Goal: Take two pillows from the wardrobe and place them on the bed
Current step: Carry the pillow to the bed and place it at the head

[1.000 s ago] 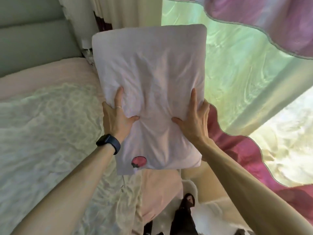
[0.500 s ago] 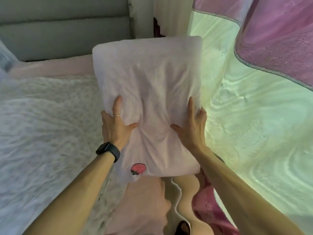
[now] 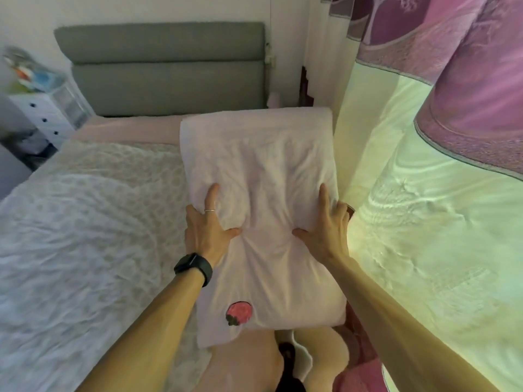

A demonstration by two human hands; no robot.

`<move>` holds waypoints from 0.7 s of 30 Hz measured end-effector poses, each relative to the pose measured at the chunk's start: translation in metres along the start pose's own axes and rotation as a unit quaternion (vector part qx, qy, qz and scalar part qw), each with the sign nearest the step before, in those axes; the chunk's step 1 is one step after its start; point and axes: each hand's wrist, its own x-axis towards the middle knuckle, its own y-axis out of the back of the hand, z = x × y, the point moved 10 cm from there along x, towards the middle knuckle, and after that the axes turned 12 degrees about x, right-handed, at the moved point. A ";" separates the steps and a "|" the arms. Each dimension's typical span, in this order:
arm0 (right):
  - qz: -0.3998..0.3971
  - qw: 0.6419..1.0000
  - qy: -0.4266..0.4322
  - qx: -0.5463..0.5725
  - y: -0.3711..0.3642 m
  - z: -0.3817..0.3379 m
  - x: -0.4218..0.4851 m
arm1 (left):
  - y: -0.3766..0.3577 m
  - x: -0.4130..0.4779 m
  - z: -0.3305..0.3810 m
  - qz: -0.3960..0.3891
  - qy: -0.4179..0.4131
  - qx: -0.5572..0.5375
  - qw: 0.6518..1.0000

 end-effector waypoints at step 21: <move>-0.153 0.986 -0.068 -0.006 -0.171 0.016 0.316 | -0.105 0.303 -0.015 -0.092 0.109 0.016 0.990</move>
